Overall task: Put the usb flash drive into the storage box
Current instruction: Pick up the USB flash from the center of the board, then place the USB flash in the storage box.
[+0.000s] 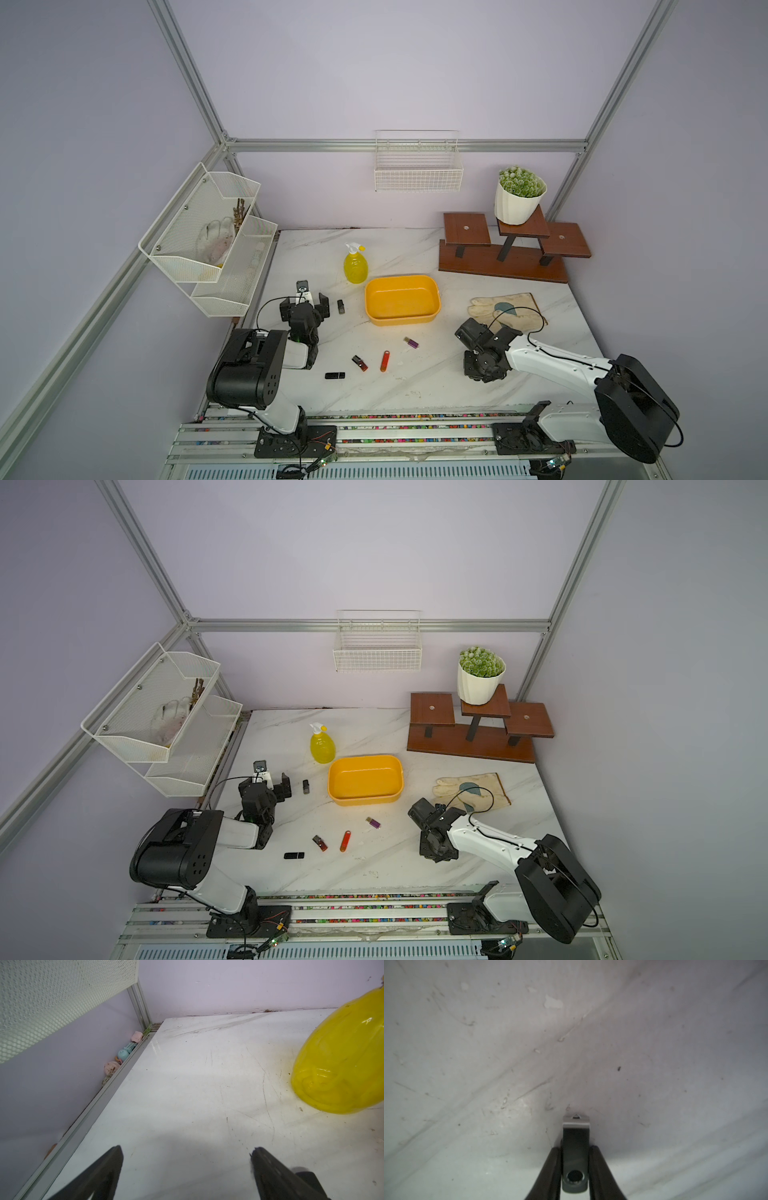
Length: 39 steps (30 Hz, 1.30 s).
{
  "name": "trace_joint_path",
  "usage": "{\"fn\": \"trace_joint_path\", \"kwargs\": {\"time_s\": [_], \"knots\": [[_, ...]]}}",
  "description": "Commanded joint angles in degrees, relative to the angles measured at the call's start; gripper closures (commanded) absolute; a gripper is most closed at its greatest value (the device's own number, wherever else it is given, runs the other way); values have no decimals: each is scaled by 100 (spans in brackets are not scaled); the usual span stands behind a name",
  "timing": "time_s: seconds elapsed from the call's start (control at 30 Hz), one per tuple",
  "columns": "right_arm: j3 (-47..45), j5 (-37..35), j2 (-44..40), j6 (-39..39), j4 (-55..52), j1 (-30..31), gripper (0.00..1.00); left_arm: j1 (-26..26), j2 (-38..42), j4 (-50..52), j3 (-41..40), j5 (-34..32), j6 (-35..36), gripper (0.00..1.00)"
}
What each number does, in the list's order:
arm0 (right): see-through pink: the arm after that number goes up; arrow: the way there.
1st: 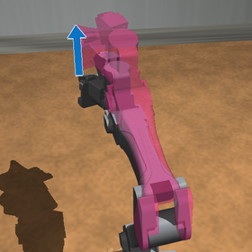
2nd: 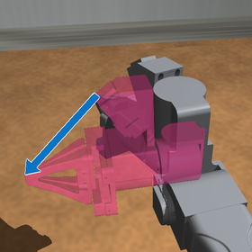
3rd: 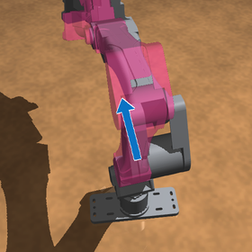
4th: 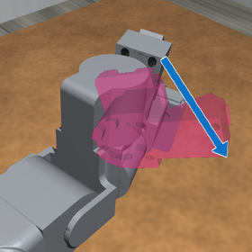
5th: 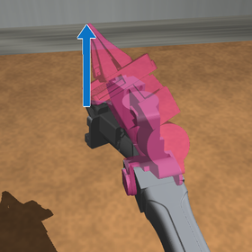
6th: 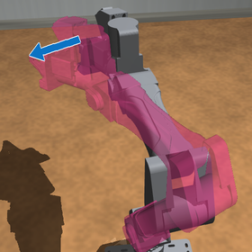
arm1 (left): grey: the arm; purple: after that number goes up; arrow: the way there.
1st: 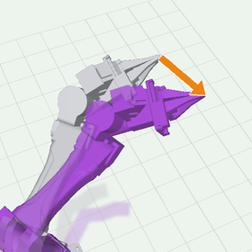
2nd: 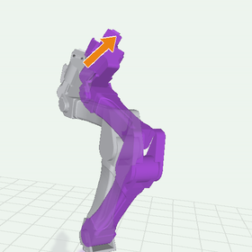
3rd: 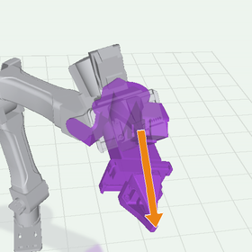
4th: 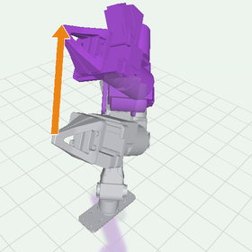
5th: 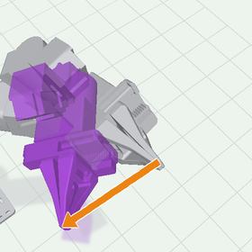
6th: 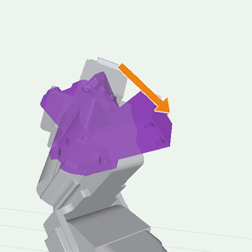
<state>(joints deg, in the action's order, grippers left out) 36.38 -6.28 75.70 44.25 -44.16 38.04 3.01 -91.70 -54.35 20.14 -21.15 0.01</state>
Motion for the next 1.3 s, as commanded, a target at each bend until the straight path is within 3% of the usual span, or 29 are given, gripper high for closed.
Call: {"fn": "trace_joint_path", "kwargs": {"time_s": [0.0, 0.23, 0.6, 1.0, 1.03, 1.13, 1.27], "knots": [[-4, -31, 97, -57, 74, 23, 79, -28, 161, -100, 122, 65, -80, 0], [-32, 3, 103, -74, 91, 27, 100, -33, 171, -112, 92, 66, -69, 0], [330, -171, -57, -178, -176, 25, 100, 235, 171, -1085, -363, -362, 165, 5], [2026, -348, 348, -623, -684, 21, 100, 257, 410, -839, -324, -231, 261, 0], [2204, -358, 479, -682, -700, 23, 100, 379, 493, -743, -257, -346, 490, 0], [2865, -327, 966, -894, -713, 26, 100, 708, 1017, 960, 443, -486, 741, 0], [3815, -403, 1790, -1231, -696, 24, 100, 841, 1591, 2246, 1099, -843, 511, 0]]}}
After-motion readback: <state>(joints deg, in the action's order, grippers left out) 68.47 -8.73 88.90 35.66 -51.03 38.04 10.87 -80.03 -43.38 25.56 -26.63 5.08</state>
